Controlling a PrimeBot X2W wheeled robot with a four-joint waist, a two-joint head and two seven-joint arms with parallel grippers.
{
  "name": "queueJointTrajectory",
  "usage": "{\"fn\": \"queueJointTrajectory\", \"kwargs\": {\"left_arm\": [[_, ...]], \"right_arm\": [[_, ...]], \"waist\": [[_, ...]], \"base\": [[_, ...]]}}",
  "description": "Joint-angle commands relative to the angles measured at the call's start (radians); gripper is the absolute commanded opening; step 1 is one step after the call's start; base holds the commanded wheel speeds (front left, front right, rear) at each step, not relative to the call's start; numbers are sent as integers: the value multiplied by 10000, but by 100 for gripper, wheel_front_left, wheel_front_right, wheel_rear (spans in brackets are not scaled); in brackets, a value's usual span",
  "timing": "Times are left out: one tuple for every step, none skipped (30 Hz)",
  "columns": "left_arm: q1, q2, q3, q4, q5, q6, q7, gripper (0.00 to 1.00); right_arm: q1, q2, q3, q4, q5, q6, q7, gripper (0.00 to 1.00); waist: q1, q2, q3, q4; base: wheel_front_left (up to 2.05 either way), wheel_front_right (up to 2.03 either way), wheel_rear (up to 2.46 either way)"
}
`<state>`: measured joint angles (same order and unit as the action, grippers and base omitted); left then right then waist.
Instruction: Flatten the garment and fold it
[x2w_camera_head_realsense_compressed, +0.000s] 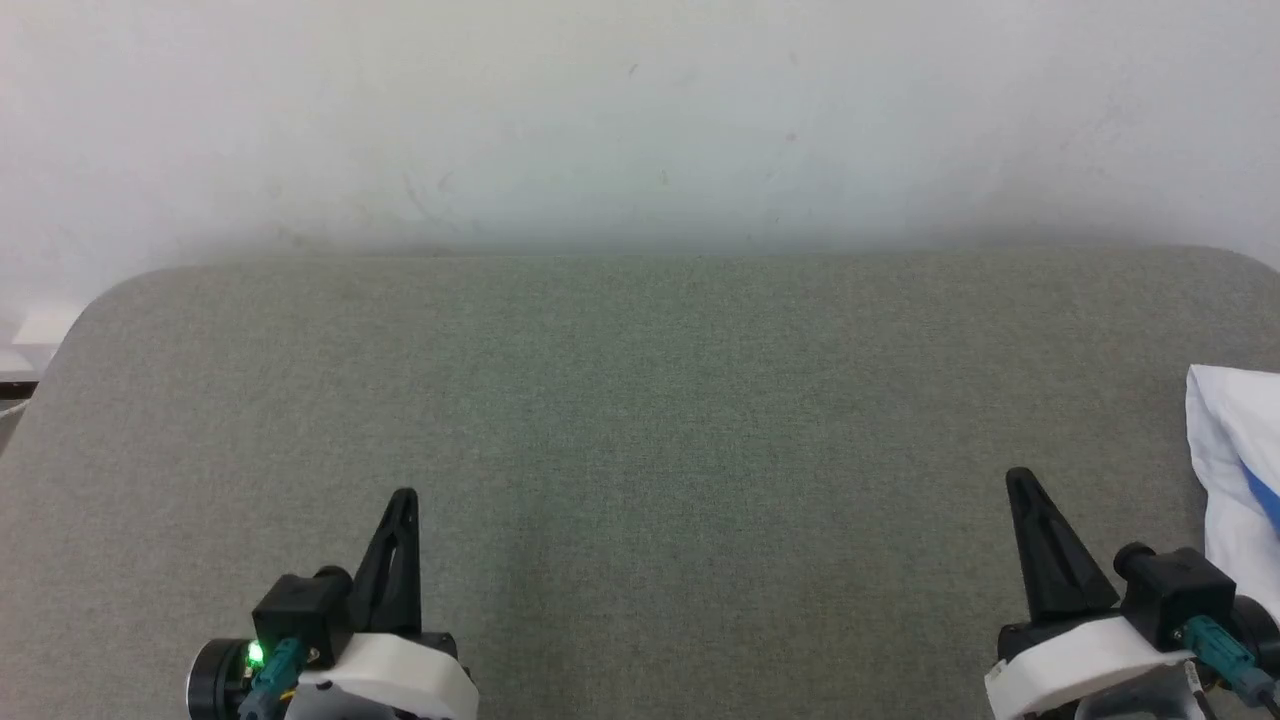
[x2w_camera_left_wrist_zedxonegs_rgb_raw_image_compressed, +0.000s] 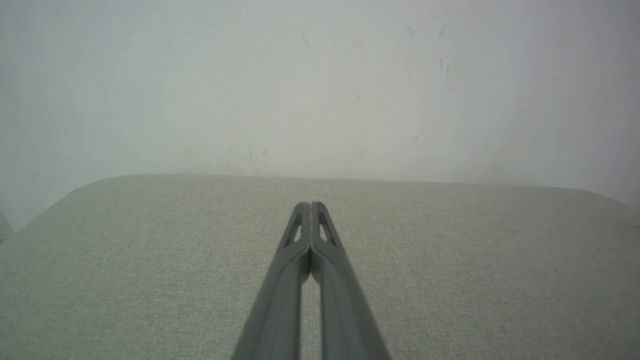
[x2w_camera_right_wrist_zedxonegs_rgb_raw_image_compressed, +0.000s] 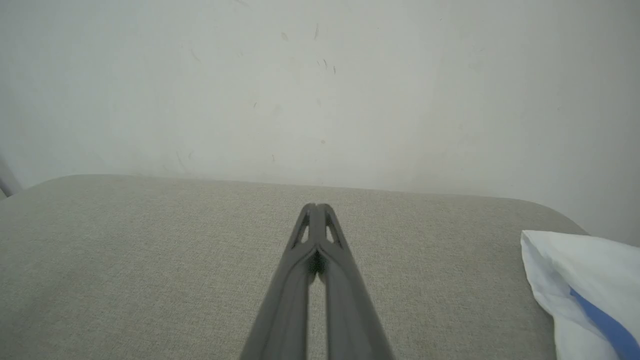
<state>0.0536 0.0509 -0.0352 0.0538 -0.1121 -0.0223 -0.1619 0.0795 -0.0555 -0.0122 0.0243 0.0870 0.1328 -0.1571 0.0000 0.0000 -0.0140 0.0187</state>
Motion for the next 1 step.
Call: {"fn": "queueJointTrajectory", "kwargs": {"left_arm": [[-163,-3,56,-65,128,68,65,0]], "right_arm": [[-169,21,15,-54,-118,-8,69,0]], "waist": [[0,0,3,-3]], "base": [[0,0,0]]}}
